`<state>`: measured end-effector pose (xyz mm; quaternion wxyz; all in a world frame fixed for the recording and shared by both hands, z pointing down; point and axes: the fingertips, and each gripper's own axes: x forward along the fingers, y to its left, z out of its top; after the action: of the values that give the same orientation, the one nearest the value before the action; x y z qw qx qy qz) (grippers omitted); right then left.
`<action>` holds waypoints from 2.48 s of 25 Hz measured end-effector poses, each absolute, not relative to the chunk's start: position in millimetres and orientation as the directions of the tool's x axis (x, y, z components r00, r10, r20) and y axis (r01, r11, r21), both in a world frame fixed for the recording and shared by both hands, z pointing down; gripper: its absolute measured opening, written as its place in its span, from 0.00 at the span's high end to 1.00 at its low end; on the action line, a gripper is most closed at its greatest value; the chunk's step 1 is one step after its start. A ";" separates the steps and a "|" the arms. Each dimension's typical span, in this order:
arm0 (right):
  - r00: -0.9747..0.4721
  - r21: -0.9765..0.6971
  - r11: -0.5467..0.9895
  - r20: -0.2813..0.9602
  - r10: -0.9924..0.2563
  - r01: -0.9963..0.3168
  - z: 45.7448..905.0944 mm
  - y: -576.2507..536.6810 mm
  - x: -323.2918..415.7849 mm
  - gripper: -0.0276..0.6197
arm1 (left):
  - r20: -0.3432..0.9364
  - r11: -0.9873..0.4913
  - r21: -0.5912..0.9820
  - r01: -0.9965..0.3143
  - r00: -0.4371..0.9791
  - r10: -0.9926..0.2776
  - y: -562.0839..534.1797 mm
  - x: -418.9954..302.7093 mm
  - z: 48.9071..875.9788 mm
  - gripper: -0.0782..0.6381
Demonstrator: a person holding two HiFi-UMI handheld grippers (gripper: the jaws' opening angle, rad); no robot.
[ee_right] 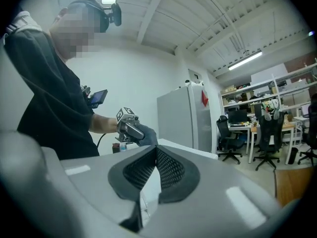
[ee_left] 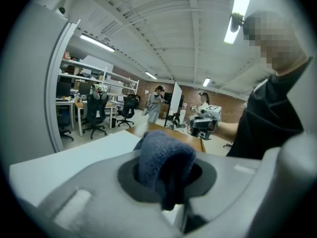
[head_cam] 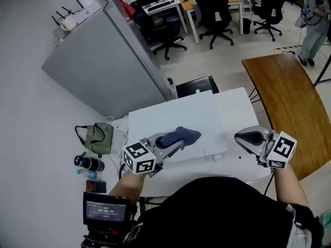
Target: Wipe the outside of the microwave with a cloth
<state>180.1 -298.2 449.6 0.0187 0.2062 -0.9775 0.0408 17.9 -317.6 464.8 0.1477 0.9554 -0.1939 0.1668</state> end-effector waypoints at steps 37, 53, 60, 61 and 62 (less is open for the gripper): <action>-0.910 -0.110 0.905 0.093 -0.403 -0.412 432.6 -93.7 65.4 0.95 | -0.012 -0.833 0.397 -0.387 0.905 -0.426 -104.2 -88.7 438.0 0.81; -0.905 -0.134 0.895 0.023 -0.426 -0.425 432.8 75.6 177.1 0.95 | -0.075 -0.786 0.529 -0.321 0.905 -0.420 86.0 48.1 473.7 0.81; -0.916 -0.153 0.903 0.055 -0.398 -0.401 454.8 96.8 235.9 0.95 | -0.046 -0.756 0.546 -0.362 0.888 -0.458 113.6 97.1 477.6 0.81; -0.919 -0.144 0.907 0.051 -0.392 -0.395 450.7 98.0 234.3 0.95 | -0.054 -0.763 0.533 -0.365 0.885 -0.462 114.7 96.8 474.4 0.81; -0.921 -0.135 0.911 0.048 -0.387 -0.390 446.7 99.3 231.5 0.95 | -0.066 -0.774 0.519 -0.361 0.887 -0.458 116.0 96.0 473.2 0.81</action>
<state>231.5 99.3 446.7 0.0100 0.1989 -0.9774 0.0709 96.0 116.0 473.2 0.2550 0.9371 -0.2185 -0.0948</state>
